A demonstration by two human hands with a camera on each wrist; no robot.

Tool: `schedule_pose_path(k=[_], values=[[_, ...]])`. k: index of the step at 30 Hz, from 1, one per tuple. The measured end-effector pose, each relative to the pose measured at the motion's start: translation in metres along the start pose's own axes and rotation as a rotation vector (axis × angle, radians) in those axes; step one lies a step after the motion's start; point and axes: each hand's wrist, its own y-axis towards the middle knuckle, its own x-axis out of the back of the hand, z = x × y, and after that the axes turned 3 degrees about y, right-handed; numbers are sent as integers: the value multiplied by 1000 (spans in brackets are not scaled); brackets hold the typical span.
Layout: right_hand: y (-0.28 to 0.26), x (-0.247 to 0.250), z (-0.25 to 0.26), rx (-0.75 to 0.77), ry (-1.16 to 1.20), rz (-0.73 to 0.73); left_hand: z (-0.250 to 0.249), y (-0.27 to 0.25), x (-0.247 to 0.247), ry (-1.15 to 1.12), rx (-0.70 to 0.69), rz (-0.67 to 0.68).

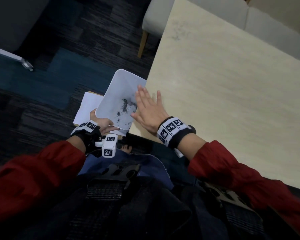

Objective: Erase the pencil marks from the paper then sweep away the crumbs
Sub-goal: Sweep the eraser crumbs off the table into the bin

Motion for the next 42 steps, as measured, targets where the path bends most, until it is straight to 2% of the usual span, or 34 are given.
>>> schedule_pose_path(k=[3,7,10,13,15,19,22,25,28,30,32,35,37,40,42], values=[[-14,10,-24,-67,43,-52,-1,-4,0,-20,18,-5],[-52,-8,-58,-192,-3,33,-2,-6,1,-16,4,-7],[-74,-36,-53,-224,-42,131,-2,-5,1,-18,-8,17],[-69,-49,-31,-247,34,100,-4,-8,0,-22,-16,15],[-55,-46,-14,-200,49,63,-3,-8,1,-28,-7,11],[-20,-29,11,-14,-19,49,1,-3,3,-20,6,-23],[-3,-9,7,55,-4,21,2,-3,2,-34,13,-46],[-1,4,-18,-55,33,-26,4,-2,1,-61,26,-57],[-3,-1,-37,-203,19,36,5,1,3,-58,30,-66],[-2,-7,-34,-223,51,62,4,1,3,-50,25,-64],[3,-7,-22,-152,95,71,3,0,2,-46,28,-57],[11,1,-5,63,142,111,2,0,0,-51,32,-54],[10,9,-5,129,232,75,2,0,1,-45,38,-52],[-11,10,-29,-27,265,-61,0,1,1,-35,45,-39],[-33,-1,-53,-169,157,-40,-1,2,1,-18,48,-43]])
